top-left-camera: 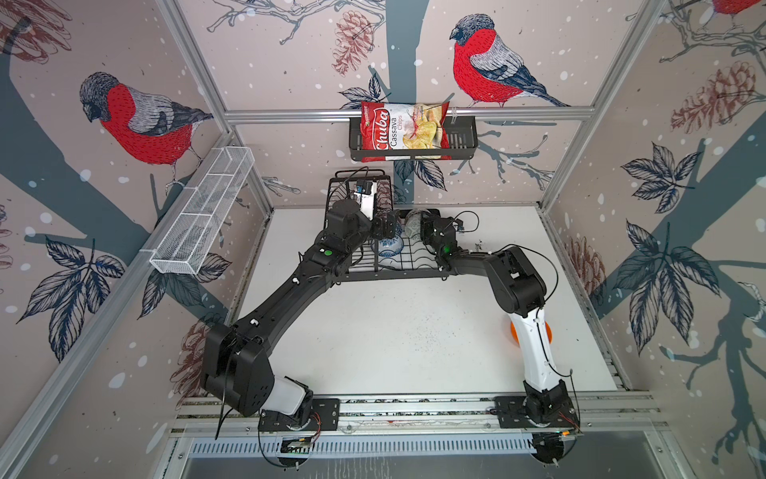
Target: Load the bowls into the dish rack
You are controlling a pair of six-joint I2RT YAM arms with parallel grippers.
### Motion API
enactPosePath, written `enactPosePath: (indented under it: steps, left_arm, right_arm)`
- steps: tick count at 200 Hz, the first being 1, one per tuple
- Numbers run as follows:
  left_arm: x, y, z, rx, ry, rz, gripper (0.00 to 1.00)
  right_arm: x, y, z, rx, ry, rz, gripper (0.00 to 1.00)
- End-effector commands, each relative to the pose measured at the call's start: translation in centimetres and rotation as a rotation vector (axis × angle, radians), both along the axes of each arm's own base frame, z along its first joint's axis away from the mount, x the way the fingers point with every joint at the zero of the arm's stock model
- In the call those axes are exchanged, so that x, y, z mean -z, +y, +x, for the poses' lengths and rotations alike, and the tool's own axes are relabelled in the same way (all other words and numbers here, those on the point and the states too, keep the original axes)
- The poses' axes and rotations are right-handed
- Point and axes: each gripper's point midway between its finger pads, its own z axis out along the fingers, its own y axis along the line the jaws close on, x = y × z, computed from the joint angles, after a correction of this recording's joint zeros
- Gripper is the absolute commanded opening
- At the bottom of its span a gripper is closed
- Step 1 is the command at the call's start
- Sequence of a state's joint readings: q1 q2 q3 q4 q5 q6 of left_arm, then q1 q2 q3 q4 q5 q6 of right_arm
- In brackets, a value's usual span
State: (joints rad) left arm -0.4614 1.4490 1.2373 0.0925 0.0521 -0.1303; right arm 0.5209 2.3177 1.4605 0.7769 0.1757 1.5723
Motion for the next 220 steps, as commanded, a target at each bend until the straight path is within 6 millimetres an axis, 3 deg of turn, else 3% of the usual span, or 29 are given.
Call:
enactPosePath:
  steps: [1, 60, 94, 131, 182, 220]
  left_arm:
    - [-0.8, -0.1, -0.1, 0.005, -0.023, -0.015, 0.98]
    - [-0.9, -0.1, -0.1, 0.004, -0.025, -0.013, 0.98]
    - [-1.0, 0.0, -0.1, 0.003, -0.028, -0.015, 0.98]
    - [-0.9, -0.1, -0.1, 0.006, -0.025, -0.014, 0.98]
    - [-0.8, -0.1, -0.1, 0.004, -0.025, -0.013, 0.98]
    - [-0.7, -0.1, -0.1, 0.004, -0.023, -0.01, 0.98]
  right_arm:
    - [-1.2, -0.2, 0.1, -0.006, -0.025, -0.009, 0.47]
    - [-1.8, -0.5, 0.1, -0.001, -0.037, -0.02, 0.49]
    - [-0.8, -0.8, -0.1, 0.002, -0.021, -0.013, 0.51]
    - [-1.2, -0.8, -0.2, 0.002, -0.026, -0.019, 0.53]
    - [-1.7, -1.1, -0.2, 0.008, -0.034, -0.031, 0.62]
    - [-2.3, -1.4, -0.7, 0.01, -0.034, -0.048, 0.79]
